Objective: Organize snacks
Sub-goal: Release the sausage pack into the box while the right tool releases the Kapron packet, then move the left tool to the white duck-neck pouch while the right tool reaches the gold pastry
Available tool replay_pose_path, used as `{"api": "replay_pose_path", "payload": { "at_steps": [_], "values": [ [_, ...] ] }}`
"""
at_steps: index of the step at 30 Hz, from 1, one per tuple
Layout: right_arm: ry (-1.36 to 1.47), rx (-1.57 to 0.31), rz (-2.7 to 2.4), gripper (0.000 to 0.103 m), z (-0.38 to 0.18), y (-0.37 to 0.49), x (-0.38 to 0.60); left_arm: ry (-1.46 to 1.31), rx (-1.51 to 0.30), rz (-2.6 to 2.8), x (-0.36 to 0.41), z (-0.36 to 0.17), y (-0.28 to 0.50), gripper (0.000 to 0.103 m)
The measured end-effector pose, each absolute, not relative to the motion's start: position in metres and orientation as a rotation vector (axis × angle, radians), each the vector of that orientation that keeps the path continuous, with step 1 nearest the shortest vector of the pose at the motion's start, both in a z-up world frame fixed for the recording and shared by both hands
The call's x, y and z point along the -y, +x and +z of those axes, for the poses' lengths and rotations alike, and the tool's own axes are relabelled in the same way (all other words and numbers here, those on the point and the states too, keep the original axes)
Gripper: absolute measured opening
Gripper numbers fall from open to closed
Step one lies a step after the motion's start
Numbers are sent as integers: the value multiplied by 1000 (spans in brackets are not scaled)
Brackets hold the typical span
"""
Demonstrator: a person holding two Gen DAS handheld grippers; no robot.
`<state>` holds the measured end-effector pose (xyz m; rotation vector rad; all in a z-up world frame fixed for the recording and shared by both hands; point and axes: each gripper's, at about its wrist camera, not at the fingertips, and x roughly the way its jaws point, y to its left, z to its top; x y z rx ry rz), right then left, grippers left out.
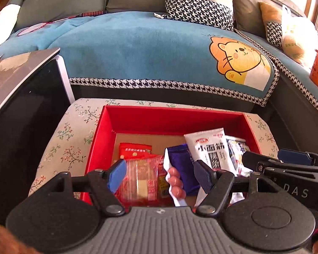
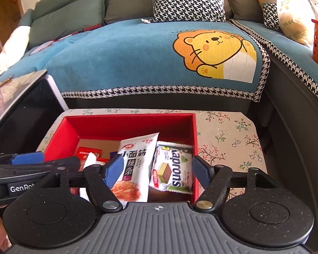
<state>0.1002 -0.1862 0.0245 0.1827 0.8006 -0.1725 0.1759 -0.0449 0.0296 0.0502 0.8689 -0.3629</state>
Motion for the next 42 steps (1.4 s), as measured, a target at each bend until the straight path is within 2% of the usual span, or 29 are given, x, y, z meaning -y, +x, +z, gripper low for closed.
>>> {"api": "replay_pose_path", "payload": {
  "at_steps": [9,19,33,42],
  "values": [
    [154,-837,-150,77,20,75,164,88,-944,-396,18,15,134,103],
    [148,-859,-93,77,19,55,149,-151,-1243,-362,-11,-37,91,103],
    [123,-856,-21,78,24,38,149,-283,-1252,-86,-2,-68,82,103],
    [102,-880,8,78,19,39,145,-138,-1215,-116,6,-64,79,103]
  ]
}}
